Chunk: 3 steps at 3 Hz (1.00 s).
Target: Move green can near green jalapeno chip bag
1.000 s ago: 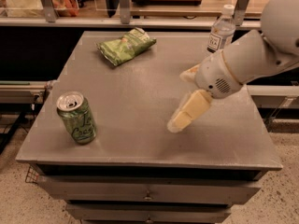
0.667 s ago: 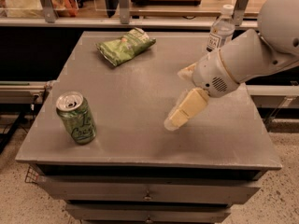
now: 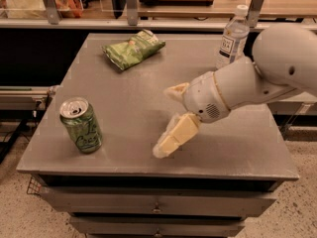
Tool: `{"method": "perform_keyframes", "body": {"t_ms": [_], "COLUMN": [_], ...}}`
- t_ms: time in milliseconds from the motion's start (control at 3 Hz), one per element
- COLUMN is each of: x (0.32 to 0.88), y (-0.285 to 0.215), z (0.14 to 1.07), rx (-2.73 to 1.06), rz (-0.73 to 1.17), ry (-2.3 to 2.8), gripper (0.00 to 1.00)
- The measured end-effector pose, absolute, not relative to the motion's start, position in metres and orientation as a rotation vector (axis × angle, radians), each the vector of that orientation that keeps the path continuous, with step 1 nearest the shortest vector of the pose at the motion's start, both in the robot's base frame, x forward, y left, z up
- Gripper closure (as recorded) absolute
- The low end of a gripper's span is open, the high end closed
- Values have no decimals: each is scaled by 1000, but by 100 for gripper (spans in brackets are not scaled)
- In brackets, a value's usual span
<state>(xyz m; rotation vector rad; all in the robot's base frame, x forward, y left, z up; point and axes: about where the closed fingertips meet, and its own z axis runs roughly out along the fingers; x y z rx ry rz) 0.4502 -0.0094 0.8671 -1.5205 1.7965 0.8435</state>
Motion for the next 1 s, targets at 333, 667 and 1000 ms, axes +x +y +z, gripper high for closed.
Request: {"method": "perform_keyframes", "body": {"t_ms": [333,667,1000], "x": [443,442,444], "y": [33,70,99], "z": [863,862,863], "rx": [-1488,-1444,-1394], "rz": [929,987,1026], "ry": [1673,1572,1507], "gripper": [0,0,0]}}
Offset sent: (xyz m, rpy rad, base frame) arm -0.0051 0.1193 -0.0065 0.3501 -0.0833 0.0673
